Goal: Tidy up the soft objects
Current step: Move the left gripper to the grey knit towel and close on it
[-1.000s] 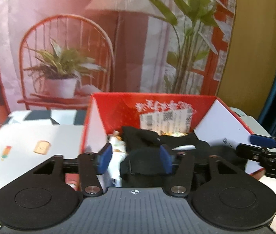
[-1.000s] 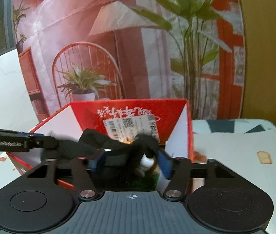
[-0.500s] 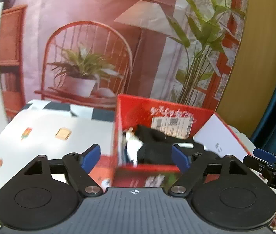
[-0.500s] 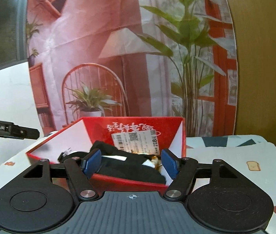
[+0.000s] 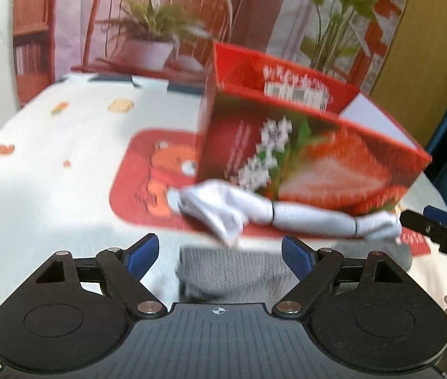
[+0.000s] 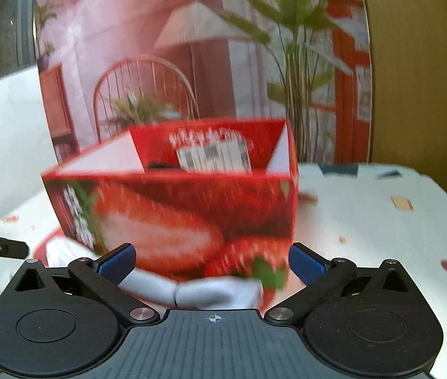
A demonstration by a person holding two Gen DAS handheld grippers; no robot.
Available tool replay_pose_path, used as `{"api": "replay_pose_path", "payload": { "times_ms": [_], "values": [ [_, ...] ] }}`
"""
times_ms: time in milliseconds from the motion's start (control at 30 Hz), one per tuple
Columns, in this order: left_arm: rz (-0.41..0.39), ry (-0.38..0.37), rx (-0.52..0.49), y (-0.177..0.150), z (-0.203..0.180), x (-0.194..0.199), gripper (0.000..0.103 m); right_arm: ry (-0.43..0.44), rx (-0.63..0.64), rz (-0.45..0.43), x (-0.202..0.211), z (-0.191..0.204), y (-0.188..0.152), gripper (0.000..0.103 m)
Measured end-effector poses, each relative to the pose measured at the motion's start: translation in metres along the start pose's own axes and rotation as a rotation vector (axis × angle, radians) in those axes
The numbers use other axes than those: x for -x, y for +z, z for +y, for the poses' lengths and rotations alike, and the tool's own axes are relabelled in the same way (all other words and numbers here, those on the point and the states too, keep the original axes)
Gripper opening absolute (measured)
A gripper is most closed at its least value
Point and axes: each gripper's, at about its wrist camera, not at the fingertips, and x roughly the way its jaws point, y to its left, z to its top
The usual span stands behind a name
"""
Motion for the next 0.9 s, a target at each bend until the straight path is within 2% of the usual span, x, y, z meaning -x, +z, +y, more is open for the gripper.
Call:
{"api": "replay_pose_path", "payload": {
  "times_ms": [200, 367, 467, 600, 900],
  "values": [
    [0.017, 0.016, 0.004, -0.012, -0.001, -0.006, 0.084, -0.018, -0.041, 0.097, -0.006, -0.005, -0.021, 0.101],
    [0.028, 0.018, -0.009, -0.021, -0.005, -0.01, 0.083, -0.007, -0.054, 0.146, -0.01, 0.001, -0.032, 0.095],
    [0.033, 0.023, -0.018, -0.027, -0.007, -0.013, 0.082, 0.006, -0.041, 0.16, -0.013, 0.005, -0.035, 0.091],
    [0.031, 0.022, -0.019, -0.031, -0.005, -0.017, 0.081, 0.024, -0.055, 0.185, -0.018, 0.007, -0.039, 0.08],
    [-0.006, 0.045, -0.053, -0.034, -0.011, -0.023, 0.081, 0.021, -0.049, 0.171, -0.02, 0.009, -0.045, 0.078]
  ]
}}
